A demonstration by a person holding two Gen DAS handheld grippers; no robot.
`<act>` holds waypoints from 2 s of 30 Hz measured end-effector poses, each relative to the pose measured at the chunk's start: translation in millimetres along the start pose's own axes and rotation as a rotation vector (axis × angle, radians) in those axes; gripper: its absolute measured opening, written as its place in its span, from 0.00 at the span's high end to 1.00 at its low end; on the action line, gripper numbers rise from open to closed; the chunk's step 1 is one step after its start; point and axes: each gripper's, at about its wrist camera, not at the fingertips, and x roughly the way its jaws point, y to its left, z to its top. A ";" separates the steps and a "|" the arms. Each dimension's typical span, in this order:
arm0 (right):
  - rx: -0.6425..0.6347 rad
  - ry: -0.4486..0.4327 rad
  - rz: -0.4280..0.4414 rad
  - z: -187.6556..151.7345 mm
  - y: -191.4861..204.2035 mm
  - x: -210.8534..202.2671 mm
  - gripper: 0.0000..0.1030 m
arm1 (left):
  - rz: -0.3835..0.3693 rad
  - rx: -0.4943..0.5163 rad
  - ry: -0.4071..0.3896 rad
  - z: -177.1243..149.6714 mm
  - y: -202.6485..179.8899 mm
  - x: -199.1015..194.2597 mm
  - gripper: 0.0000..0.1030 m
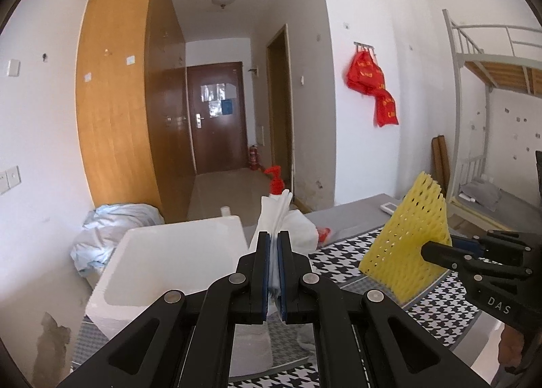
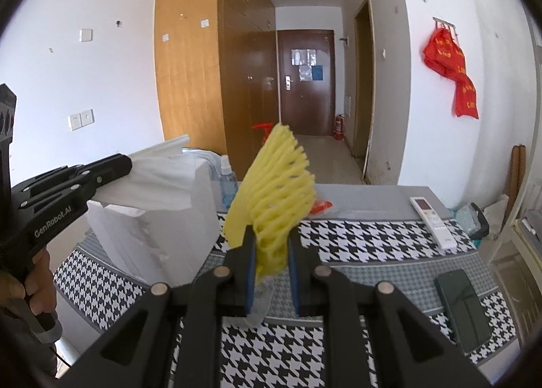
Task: Organize soft objects
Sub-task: 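Carry the cloth and foam net toward the foam box with both grippers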
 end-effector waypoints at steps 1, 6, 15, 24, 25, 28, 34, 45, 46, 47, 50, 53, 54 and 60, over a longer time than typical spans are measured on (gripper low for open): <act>-0.003 -0.002 0.002 1.3 1.3 0.8 0.80 | 0.005 -0.002 -0.002 0.7 1.3 -0.4 0.95; -0.019 -0.009 0.023 6.0 7.6 5.1 0.80 | 0.027 -0.006 -0.020 3.4 8.1 -4.0 0.95; -0.034 -0.024 0.071 13.5 21.3 12.7 0.80 | 0.073 -0.020 -0.025 6.0 21.9 -8.1 0.95; -0.056 -0.027 0.134 22.0 37.7 20.9 0.80 | 0.120 -0.049 -0.026 7.7 39.8 -9.0 0.95; -0.059 -0.028 0.139 22.8 39.2 21.6 0.80 | 0.126 -0.053 -0.026 7.4 41.7 -9.0 0.95; -0.064 -0.034 0.157 24.8 42.3 23.4 0.80 | 0.145 -0.063 -0.022 7.1 46.3 -9.2 0.95; -0.067 -0.039 0.186 29.2 49.8 27.0 0.80 | 0.175 -0.072 -0.013 7.3 52.9 -7.1 0.95; -0.071 -0.041 0.229 34.2 58.4 39.9 0.80 | 0.193 -0.095 0.024 5.9 66.4 5.2 0.95; -0.070 -0.040 0.231 34.6 59.3 41.2 0.80 | 0.194 -0.096 0.025 5.4 67.5 5.7 0.95; -0.071 -0.040 0.232 34.9 59.9 42.5 0.80 | 0.195 -0.097 0.027 5.2 68.4 6.4 0.95; -0.076 -0.038 0.236 35.8 63.2 45.8 0.80 | 0.197 -0.102 0.031 5.3 72.3 9.7 0.95; -0.081 -0.034 0.235 36.4 67.1 48.8 0.80 | 0.195 -0.103 0.039 5.4 75.2 15.2 0.95; -0.083 -0.032 0.235 36.2 67.8 50.1 0.80 | 0.192 -0.101 0.044 5.5 76.3 17.8 0.95; -0.078 -0.015 0.219 37.8 70.4 58.6 0.80 | 0.179 -0.109 0.060 4.2 83.8 27.7 0.95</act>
